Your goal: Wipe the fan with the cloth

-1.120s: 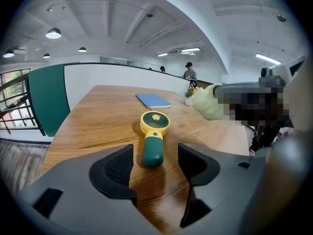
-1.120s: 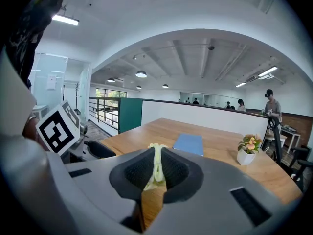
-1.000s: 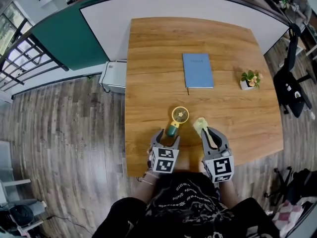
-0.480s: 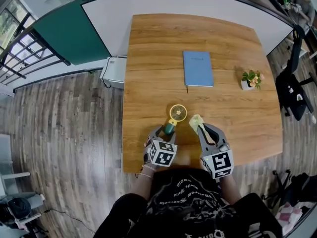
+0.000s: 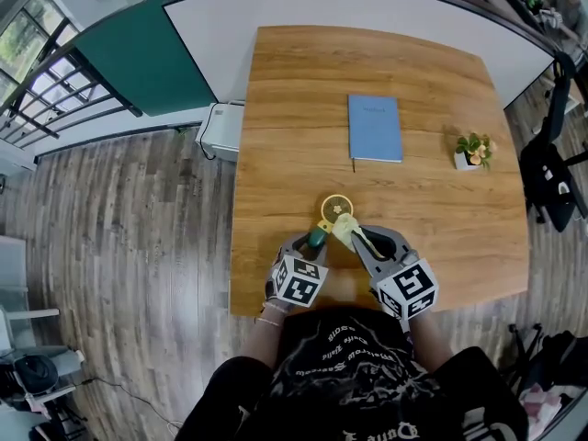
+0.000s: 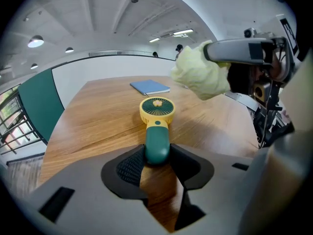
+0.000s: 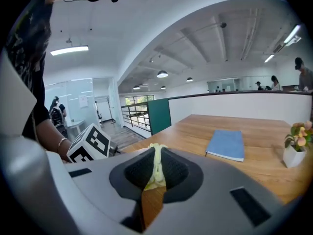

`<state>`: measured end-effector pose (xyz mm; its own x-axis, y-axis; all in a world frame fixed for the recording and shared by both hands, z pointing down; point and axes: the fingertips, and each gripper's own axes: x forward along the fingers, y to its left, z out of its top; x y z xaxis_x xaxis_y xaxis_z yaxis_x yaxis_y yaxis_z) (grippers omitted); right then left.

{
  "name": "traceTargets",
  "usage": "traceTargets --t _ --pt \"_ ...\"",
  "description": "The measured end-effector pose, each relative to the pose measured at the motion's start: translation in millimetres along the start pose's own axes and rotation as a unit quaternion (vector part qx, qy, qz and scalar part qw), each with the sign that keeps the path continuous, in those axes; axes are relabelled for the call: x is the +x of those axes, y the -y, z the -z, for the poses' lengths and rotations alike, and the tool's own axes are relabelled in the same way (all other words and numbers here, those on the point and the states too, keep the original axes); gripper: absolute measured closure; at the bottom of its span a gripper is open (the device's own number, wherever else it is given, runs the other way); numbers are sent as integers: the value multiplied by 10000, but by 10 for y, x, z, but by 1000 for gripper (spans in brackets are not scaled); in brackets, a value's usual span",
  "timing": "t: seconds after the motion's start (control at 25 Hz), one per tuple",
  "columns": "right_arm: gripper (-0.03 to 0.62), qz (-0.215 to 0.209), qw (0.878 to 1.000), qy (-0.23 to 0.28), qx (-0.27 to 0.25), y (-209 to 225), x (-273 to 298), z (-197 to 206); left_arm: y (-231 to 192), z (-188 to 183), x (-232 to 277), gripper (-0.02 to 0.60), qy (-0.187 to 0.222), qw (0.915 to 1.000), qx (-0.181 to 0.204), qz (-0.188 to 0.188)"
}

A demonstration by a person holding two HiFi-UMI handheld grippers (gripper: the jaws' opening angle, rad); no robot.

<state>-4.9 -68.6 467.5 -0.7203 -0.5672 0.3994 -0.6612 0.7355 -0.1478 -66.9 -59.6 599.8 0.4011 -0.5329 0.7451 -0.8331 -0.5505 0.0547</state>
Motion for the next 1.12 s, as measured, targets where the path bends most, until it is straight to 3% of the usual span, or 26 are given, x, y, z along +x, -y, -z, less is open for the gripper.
traceTargets --t 0.28,0.44,0.56,0.68,0.88,1.12 --pt "553 -1345 9901 -401 16 -388 348 70 165 52 -63 397 -15 9994 279 220" --pt "554 -1948 9705 -1375 -363 -665 528 439 223 109 -94 396 -117 9976 606 324" --pt "556 -1905 9590 -1884 -922 -771 641 703 267 155 -99 397 -200 9958 799 398" --pt "557 -1901 9505 -2045 -1363 -764 732 755 254 135 -84 396 -136 9963 749 407" --pt "557 -1973 9456 -1949 -1700 -759 740 765 258 156 -96 396 -21 9968 721 357" --pt "557 -1522 9431 -1828 -2325 -661 709 762 267 146 -98 397 13 9964 766 363"
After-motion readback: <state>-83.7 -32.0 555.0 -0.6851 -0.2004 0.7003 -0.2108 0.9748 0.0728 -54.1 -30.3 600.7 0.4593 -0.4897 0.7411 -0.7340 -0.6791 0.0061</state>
